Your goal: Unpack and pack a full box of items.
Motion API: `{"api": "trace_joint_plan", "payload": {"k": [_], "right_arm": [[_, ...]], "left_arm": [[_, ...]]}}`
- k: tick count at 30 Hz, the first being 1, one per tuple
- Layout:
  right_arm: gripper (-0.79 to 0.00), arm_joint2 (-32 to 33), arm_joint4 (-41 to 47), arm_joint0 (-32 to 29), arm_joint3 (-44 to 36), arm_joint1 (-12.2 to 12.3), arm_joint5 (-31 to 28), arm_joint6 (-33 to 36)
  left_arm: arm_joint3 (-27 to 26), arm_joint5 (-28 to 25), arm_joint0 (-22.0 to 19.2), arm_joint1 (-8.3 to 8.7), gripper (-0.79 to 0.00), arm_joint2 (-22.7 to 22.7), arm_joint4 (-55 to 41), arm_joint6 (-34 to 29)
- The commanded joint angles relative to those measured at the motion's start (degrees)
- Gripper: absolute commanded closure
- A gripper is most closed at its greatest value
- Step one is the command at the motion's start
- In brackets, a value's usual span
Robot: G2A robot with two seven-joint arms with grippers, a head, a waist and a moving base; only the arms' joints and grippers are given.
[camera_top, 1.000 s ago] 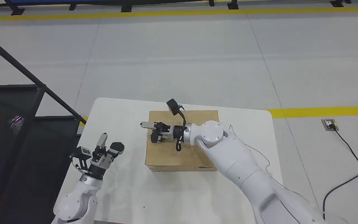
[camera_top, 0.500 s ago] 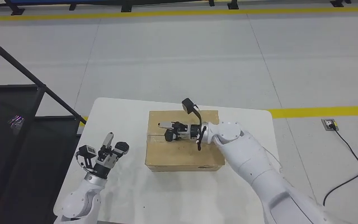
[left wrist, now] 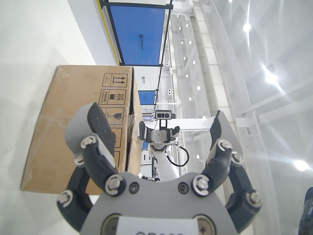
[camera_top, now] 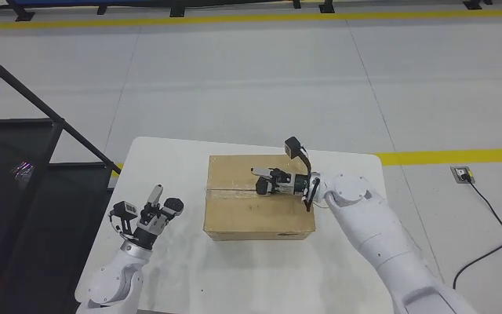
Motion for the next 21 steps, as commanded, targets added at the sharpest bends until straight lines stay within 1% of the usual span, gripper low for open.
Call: {"api": "trace_joint_plan", "payload": {"k": [1,6,11,14,19,21], "right_arm": [[-0.785,2.05,-2.16,-1.89,-3.26,1.29,2.27,-1.48],[-0.785,6.74,-4.39,-6.73,-10.65,3.74,6.08,-1.89],[-0.785,11.16,-5.92,-11.53,-17.45,5.74,8.33,-1.59],[-0.785,13.75,-7.27,-14.39,-21.34,6.78,9.53,-2.54],[-0.785,17.54,-8.69,-18.22,-25.74,8.15,13.52,-4.39],[-0.785,19.04,-8.23,-19.43,-26.57,8.59,14.24,-4.34]], "left_arm": [[-0.15,0.14,-0.08,0.04,-0.785,0.0,0.02,-0.06],[-0.48,0.22,-0.04,0.13,-0.785,-0.06,0.0,-0.23],[-0.37,0.56,-0.31,0.27,-0.785,-0.37,-0.3,-0.61],[-0.23,0.65,-0.58,0.33,-0.785,-0.42,-0.62,-0.91],[-0.15,0.78,-1.06,0.43,-0.785,-0.4,-0.76,-1.41],[-0.2,0.84,-1.19,0.5,-0.785,-0.58,-0.85,-1.65]]}}
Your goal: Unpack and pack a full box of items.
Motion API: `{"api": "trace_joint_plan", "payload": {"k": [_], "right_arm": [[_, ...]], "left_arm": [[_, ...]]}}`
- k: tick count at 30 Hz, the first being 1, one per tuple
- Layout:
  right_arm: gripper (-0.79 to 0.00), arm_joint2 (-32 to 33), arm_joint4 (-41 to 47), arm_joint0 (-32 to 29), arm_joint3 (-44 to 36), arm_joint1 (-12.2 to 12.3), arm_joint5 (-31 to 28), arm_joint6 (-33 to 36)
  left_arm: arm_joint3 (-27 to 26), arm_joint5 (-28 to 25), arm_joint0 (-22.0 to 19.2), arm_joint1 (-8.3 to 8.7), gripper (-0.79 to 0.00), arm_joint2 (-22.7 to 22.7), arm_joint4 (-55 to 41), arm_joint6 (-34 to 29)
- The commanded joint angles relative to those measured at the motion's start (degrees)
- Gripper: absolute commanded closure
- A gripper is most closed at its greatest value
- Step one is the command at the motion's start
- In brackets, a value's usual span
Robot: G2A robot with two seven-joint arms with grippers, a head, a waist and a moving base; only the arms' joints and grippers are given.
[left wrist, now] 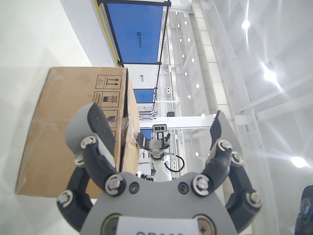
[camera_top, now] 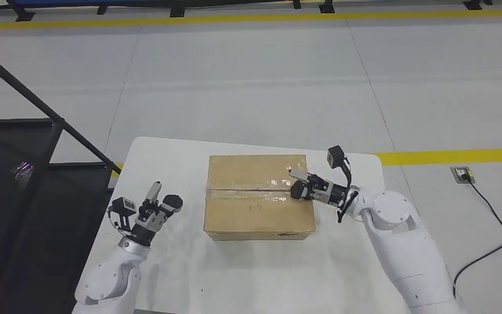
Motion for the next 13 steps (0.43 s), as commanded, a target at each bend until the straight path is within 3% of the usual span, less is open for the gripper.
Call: {"api": "trace_joint_plan", "payload": {"k": [1,6,13], "right_arm": [[-0.785,1.73,0.55,-1.25,-0.79,0.49,0.25,0.31],[-0.785,5.81,3.38,-4.99,-3.8,1.49,-2.34,0.81],[-0.785,11.45,7.38,-10.31,-7.97,2.54,-11.74,0.91]], "left_arm": [[-0.08,0.0,-0.12,0.09,-0.785,-0.29,-0.08,-0.21],[-0.35,-0.24,-0.07,0.32,-0.785,-1.29,-0.52,-0.64],[-1.9,-0.75,0.67,0.67,-0.785,-3.37,-0.88,0.22]]}}
